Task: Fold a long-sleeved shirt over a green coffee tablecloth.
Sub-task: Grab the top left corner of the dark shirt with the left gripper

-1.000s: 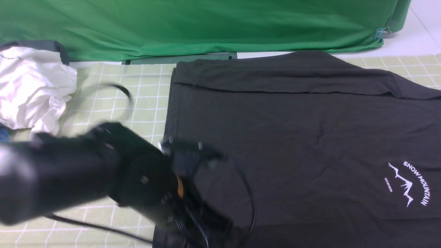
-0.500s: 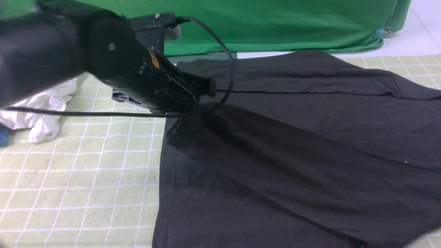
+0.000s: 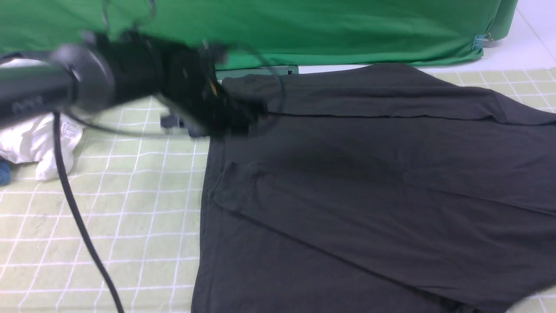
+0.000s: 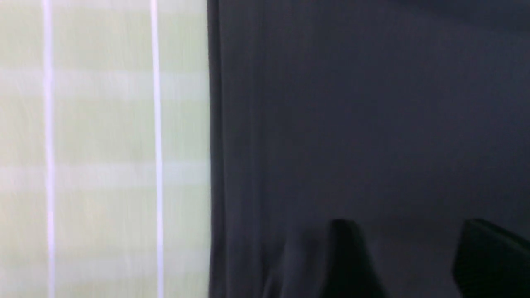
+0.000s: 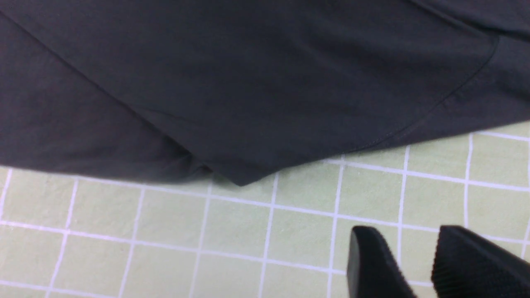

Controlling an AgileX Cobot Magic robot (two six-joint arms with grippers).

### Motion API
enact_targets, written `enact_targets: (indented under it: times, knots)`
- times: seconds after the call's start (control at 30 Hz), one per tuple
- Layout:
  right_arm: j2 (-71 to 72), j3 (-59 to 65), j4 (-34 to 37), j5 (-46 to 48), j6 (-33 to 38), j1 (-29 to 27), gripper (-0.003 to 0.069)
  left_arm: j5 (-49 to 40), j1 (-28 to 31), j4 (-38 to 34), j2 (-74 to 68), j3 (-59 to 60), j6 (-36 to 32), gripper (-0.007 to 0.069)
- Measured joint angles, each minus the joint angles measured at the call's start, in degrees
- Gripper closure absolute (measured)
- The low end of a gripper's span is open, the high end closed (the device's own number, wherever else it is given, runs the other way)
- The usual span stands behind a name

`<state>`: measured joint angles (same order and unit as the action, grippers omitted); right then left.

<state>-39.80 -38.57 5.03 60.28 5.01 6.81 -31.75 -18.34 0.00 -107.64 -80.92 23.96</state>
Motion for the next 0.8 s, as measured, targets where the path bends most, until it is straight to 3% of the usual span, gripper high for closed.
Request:
enact_targets:
  times: [0.1, 0.23, 0.4, 0.8]
  knots:
    - [0.00, 0.00, 0.00, -0.96, 0.00, 0.00, 0.0422, 0.44, 1.94, -1.94, -1.90, -7.11, 0.11, 0.0130]
    - [0.00, 0.00, 0.00, -1.85, 0.00, 0.00, 0.0421, -0.23, 3.53, -8.74, -7.75, -14.90, 0.11, 0.0096]
    - [0.00, 0.00, 0.00, -2.52, 0.00, 0.00, 0.0419, -0.83, 4.84, -16.74, -16.45, -20.90, 3.22, 0.0104]
    - [0.00, 0.00, 0.00, -6.21, -0.35, 0.00, 0.0418, 7.94, 6.29, -24.00, -23.92, -22.34, 7.14, 0.0183]
